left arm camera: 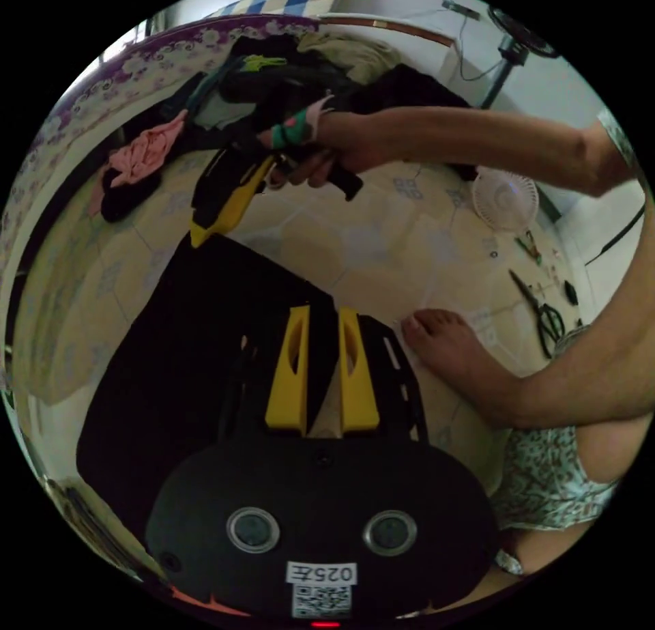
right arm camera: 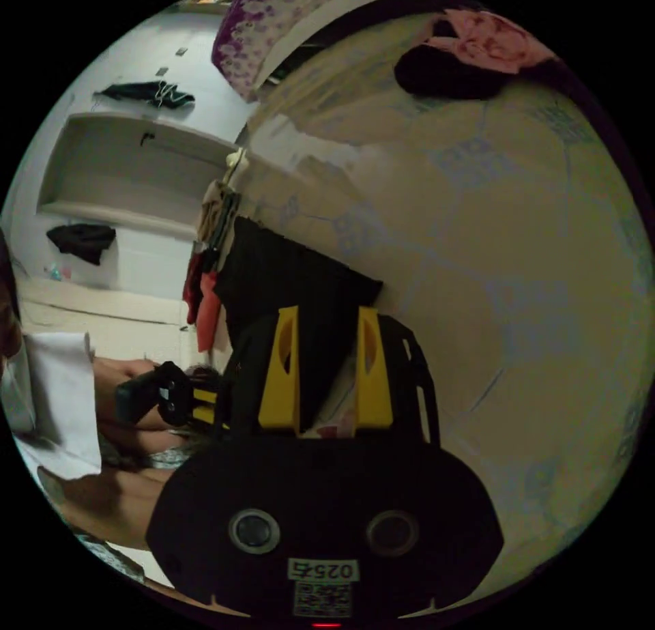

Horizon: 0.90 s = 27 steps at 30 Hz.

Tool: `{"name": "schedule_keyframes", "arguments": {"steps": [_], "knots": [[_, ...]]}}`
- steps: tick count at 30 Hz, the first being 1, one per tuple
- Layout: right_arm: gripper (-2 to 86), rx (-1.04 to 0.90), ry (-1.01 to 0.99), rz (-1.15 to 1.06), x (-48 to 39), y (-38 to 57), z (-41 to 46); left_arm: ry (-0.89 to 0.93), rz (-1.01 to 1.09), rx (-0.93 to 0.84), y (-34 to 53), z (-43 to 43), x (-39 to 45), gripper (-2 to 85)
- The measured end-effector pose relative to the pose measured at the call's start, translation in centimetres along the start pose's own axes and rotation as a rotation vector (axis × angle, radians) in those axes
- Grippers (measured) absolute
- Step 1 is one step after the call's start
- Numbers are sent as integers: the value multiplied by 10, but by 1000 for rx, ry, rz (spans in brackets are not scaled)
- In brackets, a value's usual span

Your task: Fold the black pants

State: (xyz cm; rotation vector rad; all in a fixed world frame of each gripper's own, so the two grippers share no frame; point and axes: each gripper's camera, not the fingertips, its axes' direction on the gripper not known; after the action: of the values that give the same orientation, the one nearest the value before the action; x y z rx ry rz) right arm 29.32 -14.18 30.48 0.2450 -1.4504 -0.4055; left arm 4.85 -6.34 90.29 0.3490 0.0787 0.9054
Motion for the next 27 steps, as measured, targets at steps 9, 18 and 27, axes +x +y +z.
{"name": "schedule_keyframes", "arguments": {"steps": [9, 18, 27], "knots": [[122, -59, 279, -392, -31, -19, 15, -145, 151, -34, 20, 23, 43, 27], [66, -384, 238, -520, -6, -76, 70, -168, 199, -66, 36, 38, 60, -9], [-8, -440, 219, -522, 23, -104, 81, -199, 299, -28, 50, 49, 82, -14]]}}
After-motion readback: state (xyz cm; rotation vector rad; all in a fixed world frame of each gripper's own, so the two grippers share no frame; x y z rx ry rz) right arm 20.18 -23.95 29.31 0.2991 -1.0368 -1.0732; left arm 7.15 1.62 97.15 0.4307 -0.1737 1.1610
